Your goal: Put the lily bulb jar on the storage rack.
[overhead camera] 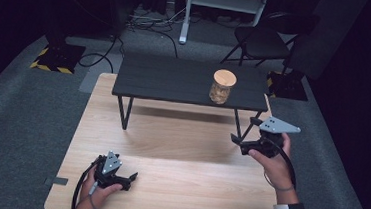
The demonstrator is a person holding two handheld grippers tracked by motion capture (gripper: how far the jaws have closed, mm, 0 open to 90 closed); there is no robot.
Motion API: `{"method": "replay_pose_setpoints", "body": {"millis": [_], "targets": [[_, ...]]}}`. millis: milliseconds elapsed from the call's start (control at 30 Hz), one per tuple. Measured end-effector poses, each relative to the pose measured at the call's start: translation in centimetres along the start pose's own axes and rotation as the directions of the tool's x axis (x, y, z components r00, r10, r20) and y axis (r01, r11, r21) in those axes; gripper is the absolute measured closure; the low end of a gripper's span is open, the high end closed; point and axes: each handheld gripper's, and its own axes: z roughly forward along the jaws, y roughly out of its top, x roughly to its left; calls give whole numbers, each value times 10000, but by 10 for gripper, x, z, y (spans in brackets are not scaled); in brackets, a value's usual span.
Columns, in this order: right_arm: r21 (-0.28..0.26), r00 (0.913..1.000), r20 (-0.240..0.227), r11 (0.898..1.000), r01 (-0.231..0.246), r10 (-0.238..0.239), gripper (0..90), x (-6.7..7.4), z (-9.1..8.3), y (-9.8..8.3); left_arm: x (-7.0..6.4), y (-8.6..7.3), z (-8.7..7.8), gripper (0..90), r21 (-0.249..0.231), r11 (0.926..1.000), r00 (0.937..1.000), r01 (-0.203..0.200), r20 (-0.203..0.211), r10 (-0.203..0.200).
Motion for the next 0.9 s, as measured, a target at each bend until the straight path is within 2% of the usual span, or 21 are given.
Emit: {"method": "replay_pose_setpoints", "body": {"millis": [267, 633, 800, 900], "targets": [[135, 9999, 19, 9998, -130, 130, 39, 14, -4, -42, 0, 0, 0, 5, -1, 10000, 10000, 7, 6, -7], [338, 9985, 26, 9980, -539, 539, 40, 21, -4, -86, 0, 0, 0, 5, -4, 10000, 10000, 7, 2, -7], [654, 9978, -27, 9957, -658, 661, 40, 25, -1, -101, 0, 0, 0, 5, -5, 10000, 10000, 12, 3, -12], [969, 9983, -14, 9936, -575, 579, 40, 30, 2, -107, 0, 0, 0, 5, -2, 10000, 10000, 11, 0, -11]]}}
